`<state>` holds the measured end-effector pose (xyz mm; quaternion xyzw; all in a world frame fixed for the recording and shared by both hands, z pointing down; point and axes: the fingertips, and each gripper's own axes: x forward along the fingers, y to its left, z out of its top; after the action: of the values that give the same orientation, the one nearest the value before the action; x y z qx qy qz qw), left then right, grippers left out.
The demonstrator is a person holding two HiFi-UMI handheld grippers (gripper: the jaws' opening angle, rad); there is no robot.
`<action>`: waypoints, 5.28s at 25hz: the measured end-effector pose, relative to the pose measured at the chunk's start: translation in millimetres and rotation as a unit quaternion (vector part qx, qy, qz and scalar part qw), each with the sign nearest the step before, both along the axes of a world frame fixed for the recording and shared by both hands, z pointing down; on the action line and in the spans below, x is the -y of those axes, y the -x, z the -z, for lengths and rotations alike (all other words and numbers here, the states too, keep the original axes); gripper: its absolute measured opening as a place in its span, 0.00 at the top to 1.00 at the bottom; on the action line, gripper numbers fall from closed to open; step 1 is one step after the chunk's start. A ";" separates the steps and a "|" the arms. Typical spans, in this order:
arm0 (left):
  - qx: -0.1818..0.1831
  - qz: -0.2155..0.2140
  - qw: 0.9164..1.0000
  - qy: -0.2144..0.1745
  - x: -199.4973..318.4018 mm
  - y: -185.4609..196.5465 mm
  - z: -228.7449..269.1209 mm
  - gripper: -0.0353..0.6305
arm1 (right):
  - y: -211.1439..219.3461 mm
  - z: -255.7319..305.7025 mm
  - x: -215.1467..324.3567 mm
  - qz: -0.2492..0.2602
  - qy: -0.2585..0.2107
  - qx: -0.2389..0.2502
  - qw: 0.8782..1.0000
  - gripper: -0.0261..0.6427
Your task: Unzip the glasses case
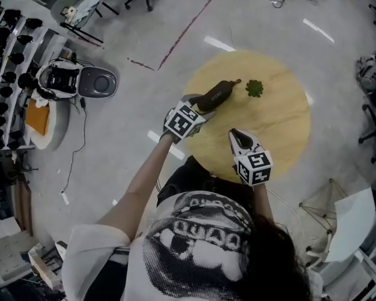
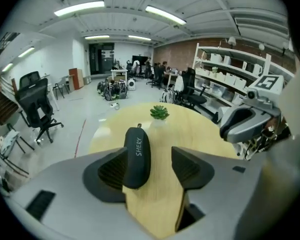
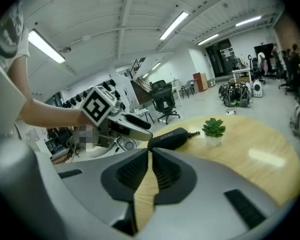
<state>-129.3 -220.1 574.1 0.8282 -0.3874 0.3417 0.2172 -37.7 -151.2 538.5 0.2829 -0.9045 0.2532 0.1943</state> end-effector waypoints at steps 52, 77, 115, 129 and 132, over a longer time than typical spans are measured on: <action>-0.115 0.042 0.894 0.430 36.0 7.2 -88.2 0.48 | 126.0 -125.0 40.8 -0.270 0.137 -0.082 0.950 0.92; -0.116 0.050 0.918 0.375 37.9 3.4 -90.4 0.48 | 85.7 -129.4 48.8 -0.047 0.011 -0.266 0.963 0.95; 0.252 -0.480 0.801 0.255 -14.9 -28.6 -94.8 0.48 | -29.9 -125.4 76.2 0.159 -0.117 -0.346 0.917 0.96; 0.277 -0.514 0.785 0.208 -16.7 -32.1 -105.5 0.46 | -27.7 -124.4 87.9 0.214 -0.149 -0.372 0.891 0.95; 0.248 -0.511 0.799 0.196 -17.8 -34.1 -103.8 0.45 | -29.7 -123.2 85.6 0.186 -0.137 -0.367 0.901 0.94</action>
<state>-95.1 -202.2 677.9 0.7327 0.1271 0.6654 0.0653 -8.0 -236.8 661.7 0.2065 -0.8307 -0.0355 0.5158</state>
